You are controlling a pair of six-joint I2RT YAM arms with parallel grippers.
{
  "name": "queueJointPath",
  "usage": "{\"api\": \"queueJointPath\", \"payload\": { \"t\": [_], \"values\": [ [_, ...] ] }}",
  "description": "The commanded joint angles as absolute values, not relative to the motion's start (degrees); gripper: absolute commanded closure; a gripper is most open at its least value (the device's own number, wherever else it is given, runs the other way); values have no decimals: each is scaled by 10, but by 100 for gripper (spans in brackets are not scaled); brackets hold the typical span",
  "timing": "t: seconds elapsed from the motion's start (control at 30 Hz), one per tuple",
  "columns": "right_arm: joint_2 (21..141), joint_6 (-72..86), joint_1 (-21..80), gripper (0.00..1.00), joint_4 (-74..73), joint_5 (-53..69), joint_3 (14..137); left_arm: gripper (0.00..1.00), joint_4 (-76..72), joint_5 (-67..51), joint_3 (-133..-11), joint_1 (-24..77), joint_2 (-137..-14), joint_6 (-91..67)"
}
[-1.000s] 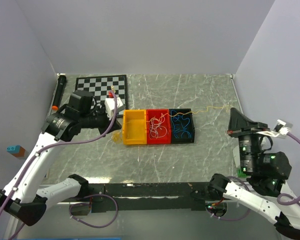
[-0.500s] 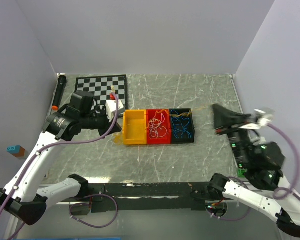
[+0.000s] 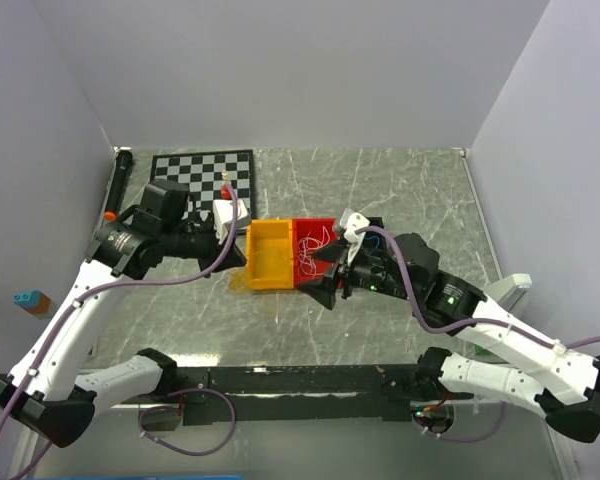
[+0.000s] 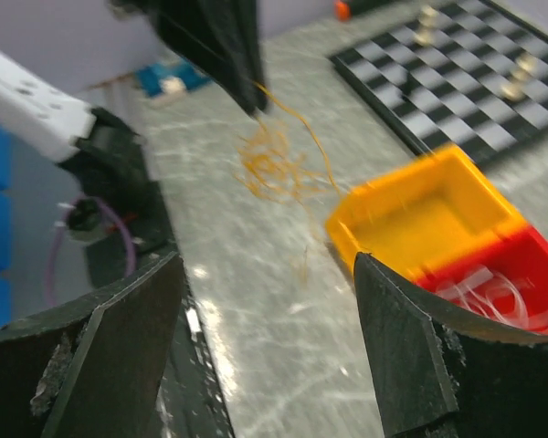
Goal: Untangle the cables
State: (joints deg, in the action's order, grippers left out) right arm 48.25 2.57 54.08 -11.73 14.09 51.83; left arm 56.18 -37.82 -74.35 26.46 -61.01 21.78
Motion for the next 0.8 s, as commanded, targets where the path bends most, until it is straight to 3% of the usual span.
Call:
{"api": "queueJointPath", "payload": {
  "t": [0.0, 0.5, 0.77],
  "values": [
    [525, 47, 541, 18, -8, 234, 543, 95, 573, -424, -774, 269, -614, 228],
    [679, 5, 541, 15, 31, 289, 616, 94, 628, -453, -767, 291, -600, 287],
    [718, -20, 541, 26, -42, 318, 650, 95, 641, -450, -781, 291, -592, 294]
  ]
}}
